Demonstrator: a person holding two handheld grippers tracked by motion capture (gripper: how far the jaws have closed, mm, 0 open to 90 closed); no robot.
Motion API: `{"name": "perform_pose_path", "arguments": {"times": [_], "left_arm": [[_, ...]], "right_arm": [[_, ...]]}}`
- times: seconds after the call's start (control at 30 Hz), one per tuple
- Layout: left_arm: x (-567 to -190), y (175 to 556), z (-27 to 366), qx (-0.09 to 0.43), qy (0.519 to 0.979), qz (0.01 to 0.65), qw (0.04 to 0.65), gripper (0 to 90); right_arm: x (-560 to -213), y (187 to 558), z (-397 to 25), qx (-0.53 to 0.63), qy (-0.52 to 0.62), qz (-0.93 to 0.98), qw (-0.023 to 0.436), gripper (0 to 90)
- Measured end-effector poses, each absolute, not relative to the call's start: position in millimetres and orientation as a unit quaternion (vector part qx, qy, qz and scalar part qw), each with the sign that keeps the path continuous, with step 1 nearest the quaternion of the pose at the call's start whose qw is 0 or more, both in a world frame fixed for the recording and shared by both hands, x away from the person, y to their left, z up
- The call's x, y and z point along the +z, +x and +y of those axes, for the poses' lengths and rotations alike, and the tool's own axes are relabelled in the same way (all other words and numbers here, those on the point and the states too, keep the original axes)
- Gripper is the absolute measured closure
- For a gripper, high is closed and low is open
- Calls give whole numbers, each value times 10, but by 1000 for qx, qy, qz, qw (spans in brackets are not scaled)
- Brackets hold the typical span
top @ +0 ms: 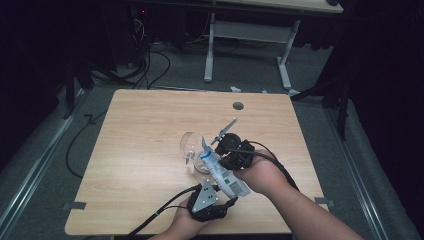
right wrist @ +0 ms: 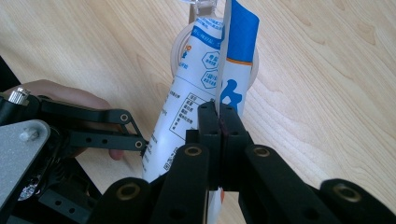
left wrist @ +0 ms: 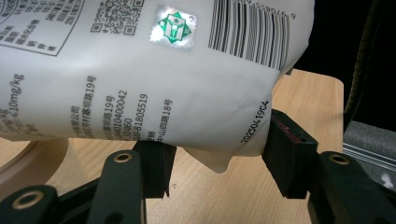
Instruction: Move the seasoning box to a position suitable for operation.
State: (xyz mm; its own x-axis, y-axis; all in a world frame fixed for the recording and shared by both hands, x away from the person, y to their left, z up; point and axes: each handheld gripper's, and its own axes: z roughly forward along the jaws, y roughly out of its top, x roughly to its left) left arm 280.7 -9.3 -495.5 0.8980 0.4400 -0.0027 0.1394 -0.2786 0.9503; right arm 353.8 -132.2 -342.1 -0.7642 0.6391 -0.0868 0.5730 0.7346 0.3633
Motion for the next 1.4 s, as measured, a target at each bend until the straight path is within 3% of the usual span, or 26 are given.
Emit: {"name": "perform_pose_path", "arguments": {"times": [1.4], "left_arm": [[-4895, 2817, -117, 129, 790, 175, 573, 480]], "right_arm": [[-3423, 3607, -1288, 155, 328, 925, 110, 900]]}}
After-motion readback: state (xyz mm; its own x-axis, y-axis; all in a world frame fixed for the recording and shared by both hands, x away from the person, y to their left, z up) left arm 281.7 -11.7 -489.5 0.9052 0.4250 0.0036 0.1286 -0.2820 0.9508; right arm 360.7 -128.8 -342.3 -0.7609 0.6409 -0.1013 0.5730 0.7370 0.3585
